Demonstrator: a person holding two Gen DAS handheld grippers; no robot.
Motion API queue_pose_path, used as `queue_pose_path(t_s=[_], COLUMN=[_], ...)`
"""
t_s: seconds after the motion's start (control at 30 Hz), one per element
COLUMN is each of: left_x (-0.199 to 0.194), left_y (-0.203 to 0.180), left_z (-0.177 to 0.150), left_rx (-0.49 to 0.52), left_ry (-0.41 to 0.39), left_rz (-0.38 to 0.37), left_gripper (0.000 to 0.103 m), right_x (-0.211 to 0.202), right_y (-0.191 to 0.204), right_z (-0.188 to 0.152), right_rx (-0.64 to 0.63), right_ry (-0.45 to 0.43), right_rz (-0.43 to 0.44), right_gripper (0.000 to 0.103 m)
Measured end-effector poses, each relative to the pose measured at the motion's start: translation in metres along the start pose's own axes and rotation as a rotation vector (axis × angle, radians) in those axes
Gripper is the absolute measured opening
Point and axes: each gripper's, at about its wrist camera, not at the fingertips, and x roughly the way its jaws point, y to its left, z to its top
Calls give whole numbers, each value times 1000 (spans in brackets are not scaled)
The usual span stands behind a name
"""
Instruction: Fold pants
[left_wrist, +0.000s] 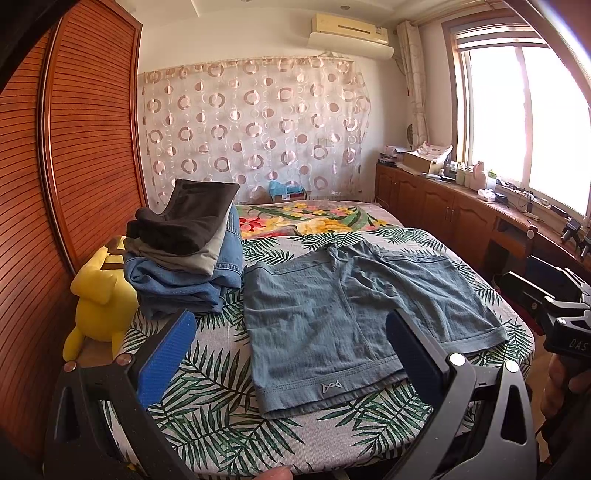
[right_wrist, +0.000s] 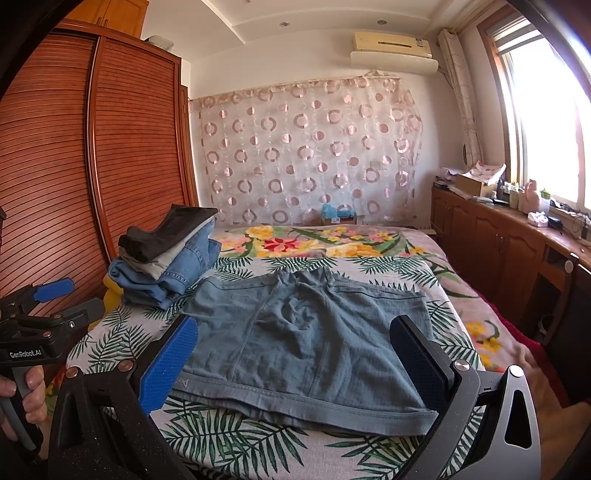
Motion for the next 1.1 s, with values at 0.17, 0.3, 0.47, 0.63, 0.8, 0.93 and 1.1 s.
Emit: queue_pose_path(t_s=[0.17, 0.3, 0.47, 0.63, 0.8, 0.93, 1.1], left_x=[-3, -4, -5, -5, -5, -5, -6], left_y=[-1, -1, -1, -2, -1, -1, -2], left_z=[2, 2, 4, 3, 3, 4, 4], left_rx=[0, 1, 3, 2, 2, 3, 2], left_ry=[-3, -5, -7, -8, -8, -9, -9], left_rz=[-1, 0, 2, 1, 1, 1, 2], left_gripper=[103, 103, 103, 103, 103, 103, 103], right_x=[0, 0, 0, 1, 0, 0, 0], right_y=[0, 0, 0, 0, 0, 0, -1], right_z=[0, 0, 1, 1, 0, 0, 0], right_rx=[-1, -1, -3, -4, -5, -4, -4], right_ry=[-1, -2, -4, -4, -5, -5, -8], right_rz=[0, -1, 0, 1, 2, 3, 3], right_gripper=[103, 103, 103, 103, 103, 103, 103])
